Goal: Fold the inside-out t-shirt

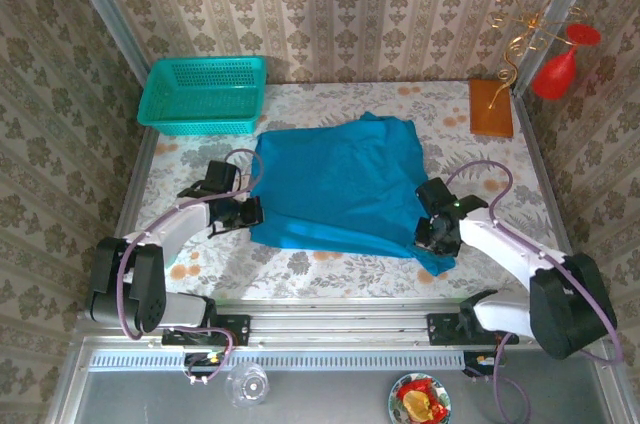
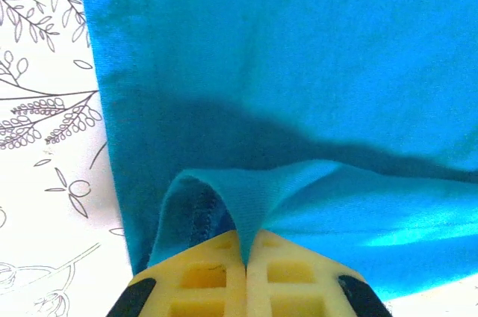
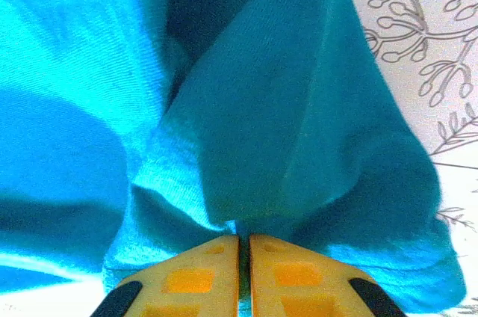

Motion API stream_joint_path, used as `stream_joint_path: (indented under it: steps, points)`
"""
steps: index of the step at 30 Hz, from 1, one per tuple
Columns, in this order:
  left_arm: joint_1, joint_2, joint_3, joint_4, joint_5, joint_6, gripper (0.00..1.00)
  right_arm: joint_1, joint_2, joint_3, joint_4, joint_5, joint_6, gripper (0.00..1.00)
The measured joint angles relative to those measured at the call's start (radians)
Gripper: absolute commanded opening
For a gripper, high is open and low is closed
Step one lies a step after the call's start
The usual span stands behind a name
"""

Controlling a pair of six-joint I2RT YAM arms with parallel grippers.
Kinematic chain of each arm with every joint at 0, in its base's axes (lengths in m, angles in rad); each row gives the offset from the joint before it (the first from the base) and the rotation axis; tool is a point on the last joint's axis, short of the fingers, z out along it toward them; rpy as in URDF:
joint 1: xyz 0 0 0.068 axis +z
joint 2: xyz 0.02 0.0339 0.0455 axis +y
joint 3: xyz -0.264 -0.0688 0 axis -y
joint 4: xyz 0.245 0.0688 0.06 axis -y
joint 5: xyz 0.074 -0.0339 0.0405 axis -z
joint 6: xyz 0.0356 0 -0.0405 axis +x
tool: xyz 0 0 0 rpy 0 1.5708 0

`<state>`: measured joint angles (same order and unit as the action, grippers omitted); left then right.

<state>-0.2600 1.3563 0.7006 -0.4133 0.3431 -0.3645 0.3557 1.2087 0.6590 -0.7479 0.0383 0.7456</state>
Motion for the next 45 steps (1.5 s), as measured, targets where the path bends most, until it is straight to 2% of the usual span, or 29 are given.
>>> stream_joint_path:
  steps: [1, 6, 11, 14, 17, 18, 19, 20, 24, 33, 41, 45]
  points:
    - [0.001, 0.000, 0.000, 0.000, 0.000, 0.000, 0.00, 0.000, -0.016, 0.000, -0.007, 0.005, -0.004, 0.00]
    - [0.022, -0.005, 0.000, -0.002, 0.000, 0.003, 0.00, 0.000, -0.055, 0.018, -0.052, 0.017, -0.006, 0.00]
    - [0.100, -0.050, 0.000, -0.014, 0.001, 0.013, 0.00, -0.013, -0.095, 0.080, -0.115, 0.068, -0.010, 0.00]
    - [0.179, -0.097, 0.008, -0.026, 0.008, 0.019, 0.00, -0.080, -0.165, 0.121, -0.142, 0.106, -0.015, 0.00]
    - [0.260, -0.146, 0.019, -0.029, 0.027, 0.018, 0.00, -0.200, -0.261, 0.124, -0.150, 0.117, -0.018, 0.00]
    - [0.283, -0.159, 0.023, -0.029, 0.035, 0.018, 0.00, -0.238, -0.290, 0.119, -0.151, 0.117, -0.017, 0.05]
    - [0.298, -0.167, 0.025, -0.029, 0.043, 0.018, 0.00, -0.262, -0.311, 0.111, -0.152, 0.116, -0.016, 0.15]
    - [0.308, -0.172, 0.026, -0.030, 0.050, 0.018, 0.00, -0.274, -0.325, 0.099, -0.152, 0.116, -0.012, 0.20]
    - [0.324, -0.172, 0.026, -0.035, 0.065, 0.018, 0.00, -0.281, -0.319, 0.052, -0.157, 0.097, 0.016, 0.42]
    - [0.328, -0.167, 0.019, -0.036, 0.080, 0.013, 0.00, -0.281, -0.258, -0.031, -0.087, -0.021, -0.019, 0.47]
    - [0.328, -0.164, 0.019, -0.036, 0.086, 0.006, 0.00, -0.281, -0.079, -0.066, 0.019, -0.151, -0.089, 0.51]
    - [0.329, -0.164, 0.019, -0.036, 0.090, 0.003, 0.00, -0.267, -0.077, -0.082, 0.049, -0.187, -0.092, 0.55]
